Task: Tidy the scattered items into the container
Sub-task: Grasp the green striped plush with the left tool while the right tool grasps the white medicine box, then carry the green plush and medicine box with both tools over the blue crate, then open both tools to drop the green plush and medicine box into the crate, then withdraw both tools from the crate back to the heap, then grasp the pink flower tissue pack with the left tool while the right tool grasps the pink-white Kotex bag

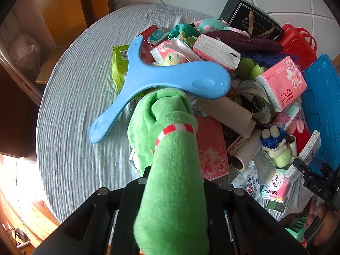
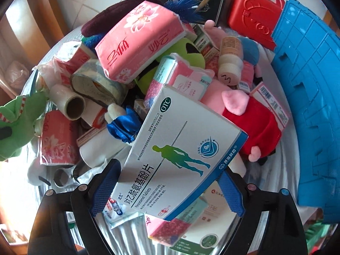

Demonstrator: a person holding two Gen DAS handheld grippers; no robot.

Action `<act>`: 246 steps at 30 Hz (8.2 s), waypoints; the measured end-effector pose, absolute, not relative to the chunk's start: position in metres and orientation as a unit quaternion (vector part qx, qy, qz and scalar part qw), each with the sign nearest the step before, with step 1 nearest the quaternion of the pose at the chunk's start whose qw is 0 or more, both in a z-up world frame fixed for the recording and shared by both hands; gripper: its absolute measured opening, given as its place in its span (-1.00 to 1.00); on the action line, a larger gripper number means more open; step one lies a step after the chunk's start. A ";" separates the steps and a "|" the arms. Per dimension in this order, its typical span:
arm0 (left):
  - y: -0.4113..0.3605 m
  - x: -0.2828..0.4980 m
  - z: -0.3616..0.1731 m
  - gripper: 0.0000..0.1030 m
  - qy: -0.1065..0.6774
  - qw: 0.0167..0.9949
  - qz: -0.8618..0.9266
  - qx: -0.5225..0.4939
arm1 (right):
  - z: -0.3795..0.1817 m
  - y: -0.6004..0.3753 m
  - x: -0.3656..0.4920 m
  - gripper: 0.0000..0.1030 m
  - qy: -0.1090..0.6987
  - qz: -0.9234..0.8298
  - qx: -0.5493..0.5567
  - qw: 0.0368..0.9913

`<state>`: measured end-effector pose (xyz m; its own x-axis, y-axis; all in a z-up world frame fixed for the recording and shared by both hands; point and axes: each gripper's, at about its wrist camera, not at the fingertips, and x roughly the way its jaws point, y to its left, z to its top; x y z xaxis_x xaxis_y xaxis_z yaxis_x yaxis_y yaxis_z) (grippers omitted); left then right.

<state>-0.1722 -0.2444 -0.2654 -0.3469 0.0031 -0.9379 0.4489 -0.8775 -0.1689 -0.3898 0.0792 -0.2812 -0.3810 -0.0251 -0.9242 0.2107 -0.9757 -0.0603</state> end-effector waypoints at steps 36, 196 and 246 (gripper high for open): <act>-0.143 -0.152 -0.148 -0.78 0.184 0.184 -0.848 0.463 | -0.152 0.158 -0.346 0.73 0.089 -0.878 0.446 0.152; 0.091 -0.297 -0.061 0.81 0.140 0.122 -0.898 0.400 | -0.007 0.397 -0.378 1.00 0.062 -0.916 0.355 0.177; -0.097 -0.406 -0.276 0.84 0.038 -0.037 -0.855 0.517 | -0.227 0.206 -0.382 1.00 0.078 -0.848 0.511 0.114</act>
<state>-0.4063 -0.0972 -0.2755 -0.4635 0.1015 -0.8803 -0.0237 -0.9945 -0.1022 -0.3820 0.2061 -0.2273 -0.4509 -0.1139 -0.8853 0.2740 -0.9616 -0.0159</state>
